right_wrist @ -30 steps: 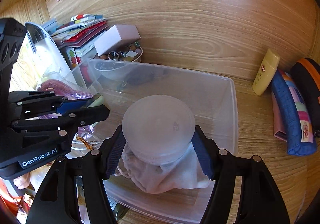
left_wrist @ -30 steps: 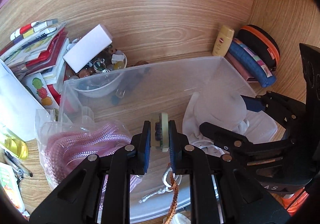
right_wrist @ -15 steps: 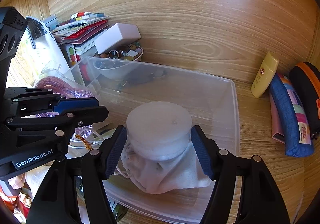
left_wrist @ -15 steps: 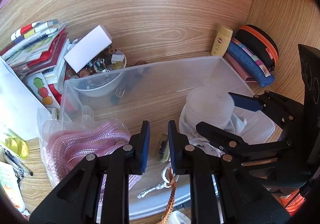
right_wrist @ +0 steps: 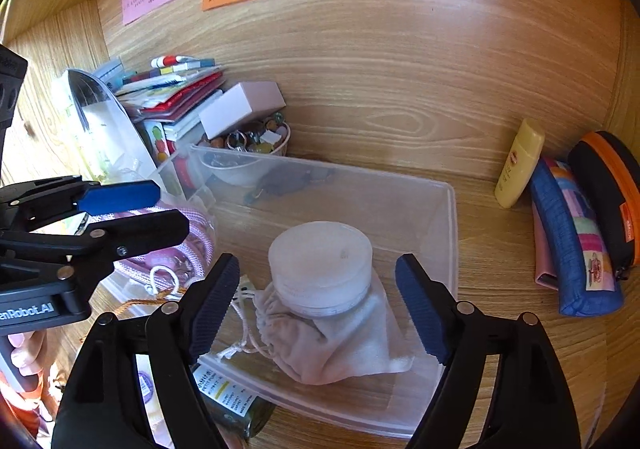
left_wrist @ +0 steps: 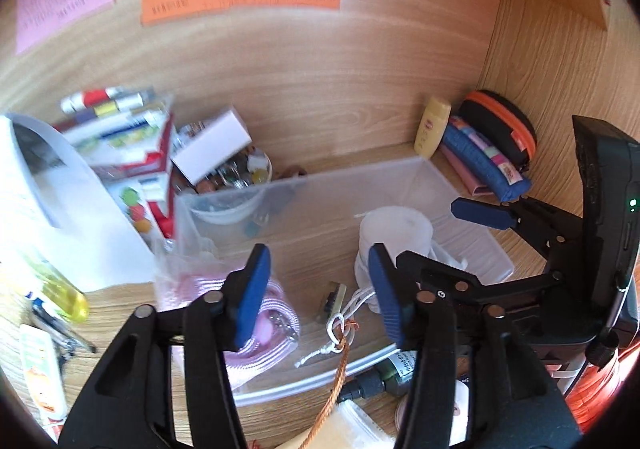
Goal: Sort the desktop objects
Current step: 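Open both grippers to release the items into the box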
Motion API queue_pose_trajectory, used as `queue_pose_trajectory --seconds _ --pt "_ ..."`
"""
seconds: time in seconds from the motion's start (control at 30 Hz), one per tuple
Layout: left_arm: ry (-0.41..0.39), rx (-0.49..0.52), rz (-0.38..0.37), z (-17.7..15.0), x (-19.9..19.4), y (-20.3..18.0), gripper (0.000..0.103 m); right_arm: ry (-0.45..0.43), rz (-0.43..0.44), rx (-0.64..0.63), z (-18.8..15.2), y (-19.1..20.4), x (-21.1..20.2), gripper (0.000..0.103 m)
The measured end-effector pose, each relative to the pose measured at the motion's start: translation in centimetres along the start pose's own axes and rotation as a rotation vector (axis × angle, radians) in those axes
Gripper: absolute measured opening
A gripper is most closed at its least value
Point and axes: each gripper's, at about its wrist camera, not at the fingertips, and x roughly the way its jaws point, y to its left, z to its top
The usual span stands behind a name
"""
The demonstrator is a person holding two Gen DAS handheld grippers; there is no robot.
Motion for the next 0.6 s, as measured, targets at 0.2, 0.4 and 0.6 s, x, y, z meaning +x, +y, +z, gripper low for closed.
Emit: queue_pose_trajectory --seconds 0.2,0.4,0.6 --pt "-0.065 0.017 0.011 -0.4 -2.9 -0.2 0.069 -0.029 0.041 0.036 -0.1 0.3 -2.0 0.08" --pt "-0.055 0.008 0.026 -2.0 -4.4 0.4 0.076 -0.06 -0.008 0.001 -1.0 1.2 -4.4 0.081" --pt "-0.019 -0.031 0.052 -4.3 -5.4 1.5 0.085 -0.069 -0.024 -0.045 -2.5 2.2 -6.4 0.081"
